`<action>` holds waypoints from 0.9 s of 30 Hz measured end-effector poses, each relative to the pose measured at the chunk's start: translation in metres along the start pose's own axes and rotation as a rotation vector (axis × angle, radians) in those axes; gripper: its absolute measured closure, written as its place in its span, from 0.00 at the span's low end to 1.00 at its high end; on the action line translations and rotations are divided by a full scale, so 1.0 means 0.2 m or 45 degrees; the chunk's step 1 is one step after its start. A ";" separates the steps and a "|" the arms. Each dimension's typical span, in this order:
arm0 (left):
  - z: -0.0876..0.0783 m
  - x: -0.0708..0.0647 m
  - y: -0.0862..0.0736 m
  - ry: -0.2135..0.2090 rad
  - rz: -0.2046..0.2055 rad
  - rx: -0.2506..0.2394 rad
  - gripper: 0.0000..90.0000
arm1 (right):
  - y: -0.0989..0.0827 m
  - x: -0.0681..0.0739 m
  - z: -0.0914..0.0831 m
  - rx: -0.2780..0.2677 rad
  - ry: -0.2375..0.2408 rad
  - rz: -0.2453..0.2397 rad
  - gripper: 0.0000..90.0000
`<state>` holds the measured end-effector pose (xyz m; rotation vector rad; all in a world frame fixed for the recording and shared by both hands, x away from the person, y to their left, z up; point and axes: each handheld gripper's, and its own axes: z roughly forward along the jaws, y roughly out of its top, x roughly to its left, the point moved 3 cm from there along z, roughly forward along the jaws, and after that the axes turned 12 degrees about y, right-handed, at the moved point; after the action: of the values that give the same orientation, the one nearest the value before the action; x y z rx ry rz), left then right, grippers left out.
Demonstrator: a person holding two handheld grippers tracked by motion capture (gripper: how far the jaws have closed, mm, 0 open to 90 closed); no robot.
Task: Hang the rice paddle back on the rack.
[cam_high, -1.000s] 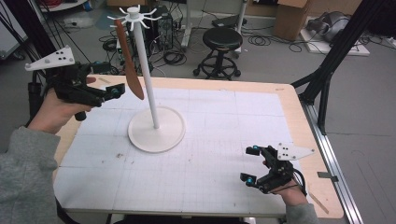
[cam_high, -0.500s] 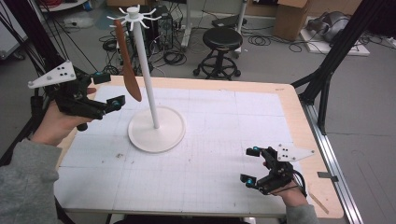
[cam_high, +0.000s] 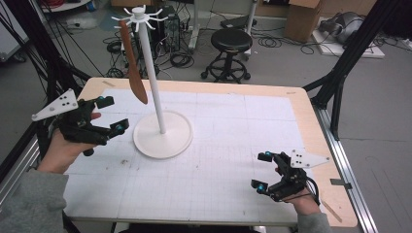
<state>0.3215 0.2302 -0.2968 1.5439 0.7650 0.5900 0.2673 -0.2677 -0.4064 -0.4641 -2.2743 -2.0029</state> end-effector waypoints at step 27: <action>-0.07 -0.06 -0.34 0.061 -0.014 0.030 0.02 | -0.01 -0.03 0.00 -0.006 -0.052 0.015 0.00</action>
<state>0.2944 0.2332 -0.3627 1.5508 0.8189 0.6137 0.2729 -0.2696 -0.4105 -0.5222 -2.2853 -2.0117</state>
